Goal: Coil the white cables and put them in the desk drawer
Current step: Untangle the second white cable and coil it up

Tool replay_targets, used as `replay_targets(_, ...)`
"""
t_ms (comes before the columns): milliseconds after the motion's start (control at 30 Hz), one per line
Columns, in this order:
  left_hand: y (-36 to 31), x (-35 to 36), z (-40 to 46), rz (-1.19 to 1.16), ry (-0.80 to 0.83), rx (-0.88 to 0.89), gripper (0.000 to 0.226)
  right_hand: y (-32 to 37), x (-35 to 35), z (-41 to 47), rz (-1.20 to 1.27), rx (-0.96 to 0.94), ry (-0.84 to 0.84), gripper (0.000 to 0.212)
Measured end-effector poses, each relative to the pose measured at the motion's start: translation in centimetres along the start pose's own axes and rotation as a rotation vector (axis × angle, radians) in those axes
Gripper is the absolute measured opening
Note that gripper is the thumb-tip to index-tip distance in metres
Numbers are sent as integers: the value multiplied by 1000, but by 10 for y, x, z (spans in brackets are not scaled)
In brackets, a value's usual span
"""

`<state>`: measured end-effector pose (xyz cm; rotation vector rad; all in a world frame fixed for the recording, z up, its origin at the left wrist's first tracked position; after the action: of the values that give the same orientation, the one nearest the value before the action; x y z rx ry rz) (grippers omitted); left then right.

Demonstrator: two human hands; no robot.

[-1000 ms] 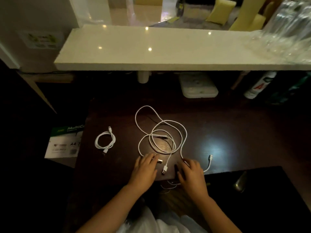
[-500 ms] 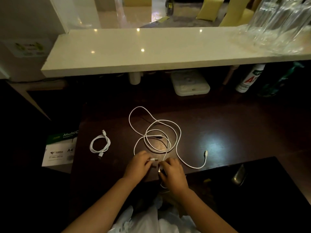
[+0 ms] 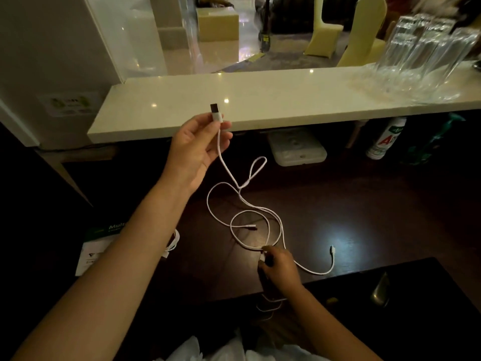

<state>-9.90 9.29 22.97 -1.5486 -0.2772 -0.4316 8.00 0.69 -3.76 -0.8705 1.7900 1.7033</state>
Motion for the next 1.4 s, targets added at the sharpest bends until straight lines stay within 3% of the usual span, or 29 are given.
replay_targets(133, 32, -6, -7, -57, 1, -164, 22, -3, -11, 4, 254, 169, 158, 40)
replay_targets(233, 56, -11, -15, -86, -13, -238, 24, 16, -42, 5, 559, 205, -58, 18)
replay_targets(300, 66, -12, -19, -83, -25, -261, 24, 37, -75, 13, 636, 97, -253, 16)
replay_targets(367, 71, -11, -21, -76, -33, -267, 24, 67, -101, 20, 672, -33, -288, 17)
replay_targets(567, 75, 0, -26, -11, 13, -254, 23, 137, -100, 17, 689, -272, 72, 16)
replay_targets(700, 68, -4, -26, 33, 56, -228, 23, 136, -100, 16, 719, -270, 101, 13)
replay_targets(833, 80, -10, -33, 339, 160, -294, 36, 142, -113, 17, 799, -282, 76, 10)
replay_targets(933, 99, -10, -48, 431, 228, -379, 28, 149, -125, 24, 910, -219, -34, 11)
replay_targets(1067, 99, -18, -62, 700, 309, -304, 11, 143, -142, 37, 1150, -88, -171, 12)
replay_targets(1233, 95, -37, -61, 996, 278, -219, 14, 122, -152, 49, 1728, 154, -269, 9)
replay_targets(1333, 100, -65, -61, 1231, 261, -265, 13, 103, -163, 52, 1758, 149, -390, 17)
replay_targets(1400, 104, -78, -66, 1256, 281, -325, 13, 93, -170, 51, 1626, 102, -447, 18)
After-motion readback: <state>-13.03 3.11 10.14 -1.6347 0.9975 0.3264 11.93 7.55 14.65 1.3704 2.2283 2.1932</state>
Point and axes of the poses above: each hand's wrist, its own z-axis towards the middle knuckle, its own x-axis out of the palm, y = z × x, the point moved 5 cm from there along z, towards the middle knuckle, and after that the axes turned 6 degrees about -x, right-handed, at the moved point
